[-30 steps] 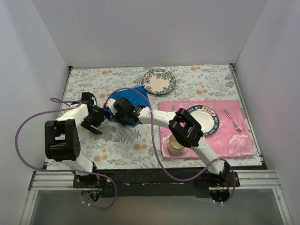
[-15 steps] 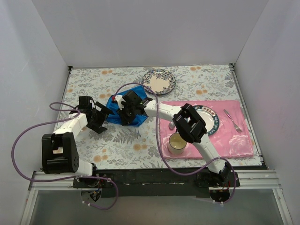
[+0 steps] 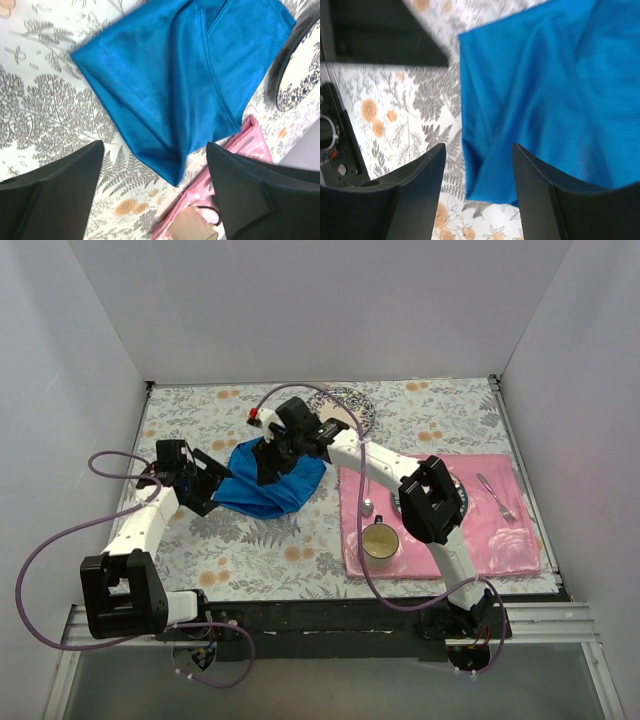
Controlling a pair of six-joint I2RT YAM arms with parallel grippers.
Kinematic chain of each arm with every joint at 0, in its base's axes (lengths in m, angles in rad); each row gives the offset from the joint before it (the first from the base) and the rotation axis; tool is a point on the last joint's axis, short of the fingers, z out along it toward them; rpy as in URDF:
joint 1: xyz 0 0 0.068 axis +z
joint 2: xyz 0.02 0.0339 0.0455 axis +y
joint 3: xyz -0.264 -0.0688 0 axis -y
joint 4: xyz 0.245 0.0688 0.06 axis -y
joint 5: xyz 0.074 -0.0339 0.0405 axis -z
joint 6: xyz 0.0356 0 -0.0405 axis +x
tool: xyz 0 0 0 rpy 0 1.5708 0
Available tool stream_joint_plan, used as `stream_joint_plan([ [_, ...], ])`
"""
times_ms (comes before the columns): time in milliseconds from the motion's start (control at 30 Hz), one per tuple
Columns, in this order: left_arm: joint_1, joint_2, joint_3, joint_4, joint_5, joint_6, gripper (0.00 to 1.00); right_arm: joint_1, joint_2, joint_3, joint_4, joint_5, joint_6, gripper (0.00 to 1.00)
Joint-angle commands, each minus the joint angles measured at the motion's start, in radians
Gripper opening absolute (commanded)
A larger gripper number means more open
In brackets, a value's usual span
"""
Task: Fold the napkin, place the utensils inside, and roll it up
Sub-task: Roll the napkin with the utensil
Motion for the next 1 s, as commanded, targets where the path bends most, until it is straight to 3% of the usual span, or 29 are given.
stream_joint_plan([
  [0,0.002,-0.059,-0.08,-0.037,0.075,0.007,0.71,-0.059,0.003,0.065,0.069,-0.071,0.044,0.64],
  [100,0.002,-0.089,-0.145,-0.024,0.123,-0.015,0.63,-0.068,0.107,0.134,0.089,-0.107,0.078,0.57],
  [267,0.004,-0.108,-0.198,-0.038,0.117,-0.055,0.61,-0.065,0.175,0.14,0.173,-0.202,0.14,0.46],
  [500,0.005,-0.042,-0.238,-0.003,0.128,-0.096,0.51,-0.009,0.195,0.102,0.133,-0.132,0.02,0.55],
  [600,0.008,-0.051,-0.226,-0.017,0.083,-0.096,0.52,0.031,0.184,0.082,0.112,-0.026,-0.043,0.62],
  [733,0.025,-0.088,-0.199,-0.047,0.024,-0.093,0.52,0.102,0.202,0.08,0.081,0.211,-0.19,0.62],
  [967,0.06,-0.11,-0.169,-0.079,-0.007,-0.078,0.53,0.174,0.216,0.065,0.11,0.507,-0.27,0.44],
])
